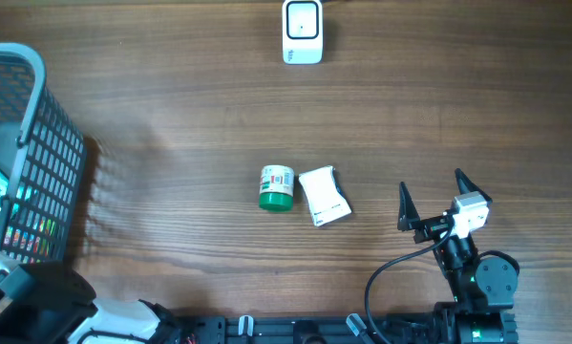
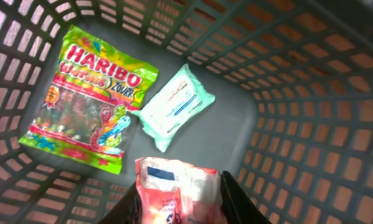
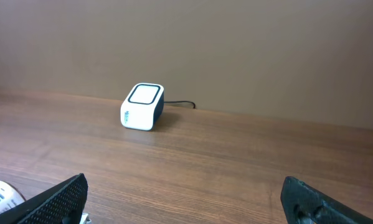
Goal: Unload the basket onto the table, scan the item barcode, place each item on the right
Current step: 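Grasp the small red-white box in the basket with the left gripper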
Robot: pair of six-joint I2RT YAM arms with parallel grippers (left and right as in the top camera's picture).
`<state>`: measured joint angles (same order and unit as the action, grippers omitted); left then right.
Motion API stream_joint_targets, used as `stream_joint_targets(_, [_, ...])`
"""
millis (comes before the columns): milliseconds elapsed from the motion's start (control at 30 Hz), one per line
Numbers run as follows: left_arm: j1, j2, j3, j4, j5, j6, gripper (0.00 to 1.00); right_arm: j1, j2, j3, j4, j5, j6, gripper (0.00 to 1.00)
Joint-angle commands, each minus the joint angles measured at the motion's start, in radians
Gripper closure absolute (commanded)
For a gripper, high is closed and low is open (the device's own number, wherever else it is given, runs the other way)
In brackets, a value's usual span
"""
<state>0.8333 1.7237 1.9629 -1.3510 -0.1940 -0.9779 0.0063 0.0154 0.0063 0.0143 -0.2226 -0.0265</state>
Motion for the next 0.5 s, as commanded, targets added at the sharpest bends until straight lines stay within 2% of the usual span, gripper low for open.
stream_joint_targets(0, [0.006, -0.011, 0.007, -0.001, 0.014, 0.005, 0.77, 0.006, -0.004, -0.001, 0.002, 0.018, 0.006, 0.0])
stream_joint_targets(133, [0.006, -0.086, 0.023, 0.022, 0.139, 0.005, 0.76, 0.006, -0.004, -0.001, 0.002, 0.018, 0.006, 0.0])
stream_joint_targets(267, [-0.009, -0.185, 0.034, 0.033, 0.377, 0.005, 0.76, 0.006, -0.004, -0.001, 0.002, 0.018, 0.007, 0.0])
stream_joint_targets(333, [-0.056, -0.225, 0.034, 0.001, 0.468, 0.006, 0.76, 0.006, -0.004, -0.001, 0.002, 0.018, 0.006, 0.0])
stream_joint_targets(467, [-0.25, -0.256, 0.034, -0.072, 0.461, 0.059, 0.76, 0.006, -0.004, -0.001, 0.002, 0.018, 0.007, 0.0])
